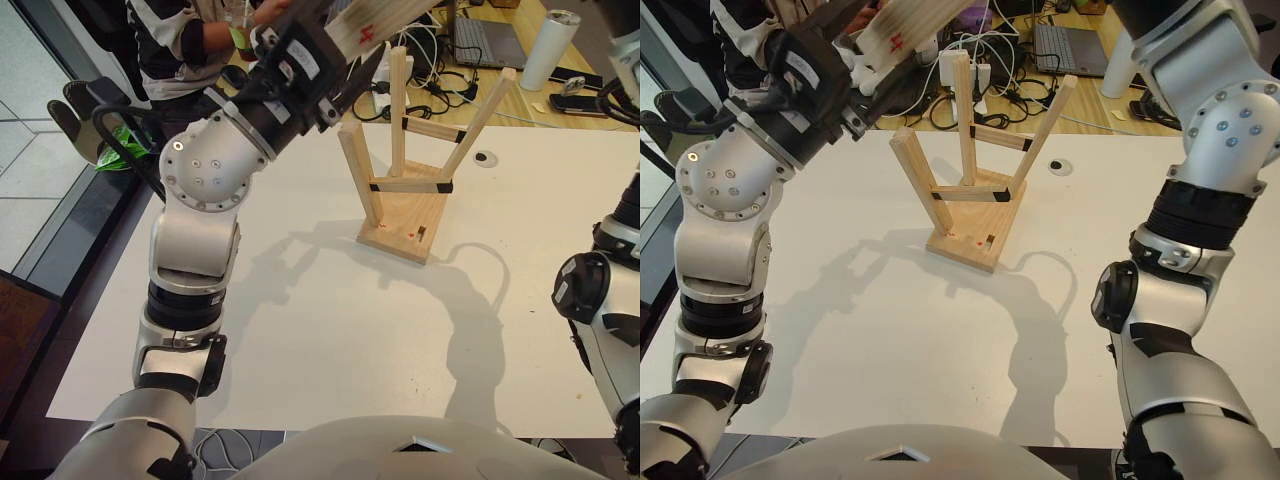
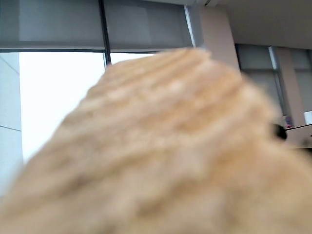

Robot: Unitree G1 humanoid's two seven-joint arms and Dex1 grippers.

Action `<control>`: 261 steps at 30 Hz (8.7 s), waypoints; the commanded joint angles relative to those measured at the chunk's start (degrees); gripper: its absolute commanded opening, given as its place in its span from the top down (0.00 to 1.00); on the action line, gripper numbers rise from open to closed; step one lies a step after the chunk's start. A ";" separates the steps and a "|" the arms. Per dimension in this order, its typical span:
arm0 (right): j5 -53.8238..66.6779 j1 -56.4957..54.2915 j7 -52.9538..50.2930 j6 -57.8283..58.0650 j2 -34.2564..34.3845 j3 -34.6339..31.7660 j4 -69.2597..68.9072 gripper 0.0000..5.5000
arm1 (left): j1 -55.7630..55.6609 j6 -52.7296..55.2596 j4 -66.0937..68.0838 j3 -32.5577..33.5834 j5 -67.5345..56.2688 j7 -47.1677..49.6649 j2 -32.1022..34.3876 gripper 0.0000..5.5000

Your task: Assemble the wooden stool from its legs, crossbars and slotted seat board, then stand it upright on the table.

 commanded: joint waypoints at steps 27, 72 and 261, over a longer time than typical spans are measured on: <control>-4.37 45.58 -31.33 0.01 -0.41 -19.96 -26.75 0.82 | -2.98 33.00 12.20 -0.06 -5.85 15.33 -12.75 0.47; -15.53 38.66 -4.30 -1.35 -5.35 -0.91 -0.87 0.82 | -1.77 39.14 4.50 0.34 -8.62 20.55 -21.51 0.47; -28.18 32.12 -0.75 -0.72 -2.15 5.66 -2.12 0.65 | 5.08 29.99 1.30 7.11 -5.15 37.93 -30.67 0.47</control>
